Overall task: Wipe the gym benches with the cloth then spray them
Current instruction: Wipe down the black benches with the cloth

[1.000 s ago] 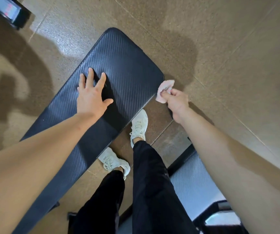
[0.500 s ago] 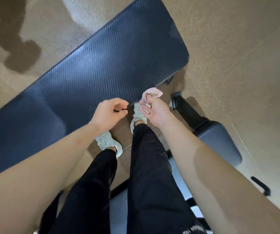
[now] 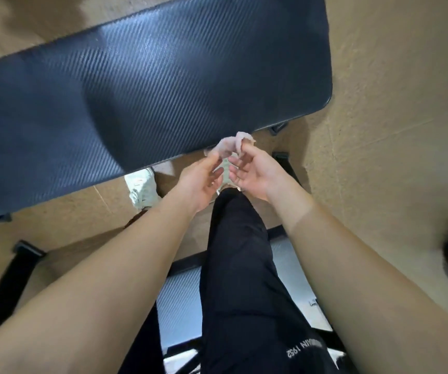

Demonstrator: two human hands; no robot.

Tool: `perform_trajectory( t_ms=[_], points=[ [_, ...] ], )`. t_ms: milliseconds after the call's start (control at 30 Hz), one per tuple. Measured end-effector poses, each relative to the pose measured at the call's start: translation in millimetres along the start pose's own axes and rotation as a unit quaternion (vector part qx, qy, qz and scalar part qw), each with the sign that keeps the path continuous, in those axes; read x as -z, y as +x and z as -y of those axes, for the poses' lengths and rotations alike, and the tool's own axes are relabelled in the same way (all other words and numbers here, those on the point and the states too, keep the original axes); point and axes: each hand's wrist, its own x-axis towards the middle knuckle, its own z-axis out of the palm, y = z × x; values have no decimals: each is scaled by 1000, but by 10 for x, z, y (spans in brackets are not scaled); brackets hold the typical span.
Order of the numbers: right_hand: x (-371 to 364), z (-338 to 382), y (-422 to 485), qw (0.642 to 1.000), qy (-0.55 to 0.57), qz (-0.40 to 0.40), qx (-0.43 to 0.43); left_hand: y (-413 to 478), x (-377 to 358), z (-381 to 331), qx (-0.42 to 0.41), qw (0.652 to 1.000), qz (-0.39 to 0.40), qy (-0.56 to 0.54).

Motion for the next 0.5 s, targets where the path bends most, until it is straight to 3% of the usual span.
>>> perform_trajectory(
  t_ms=[100,267,400,467,500],
  points=[
    [105,174,-25,999,-42,-15,3,38,-151,35,2,999,-19,-39],
    [131,308,-112,990,-138,-25,8,15,-439,41,14,995,46,-86],
    [123,350,-183,964,-230,-108,81,68,-489,67,18,988,10,-153],
    [149,364,-180,928,-273,-186,173,34,-444,76,15,979,10,-205],
    [158,365,-175,885,-329,-227,237,-8,-413,74,12,973,10,-230]
  ],
)
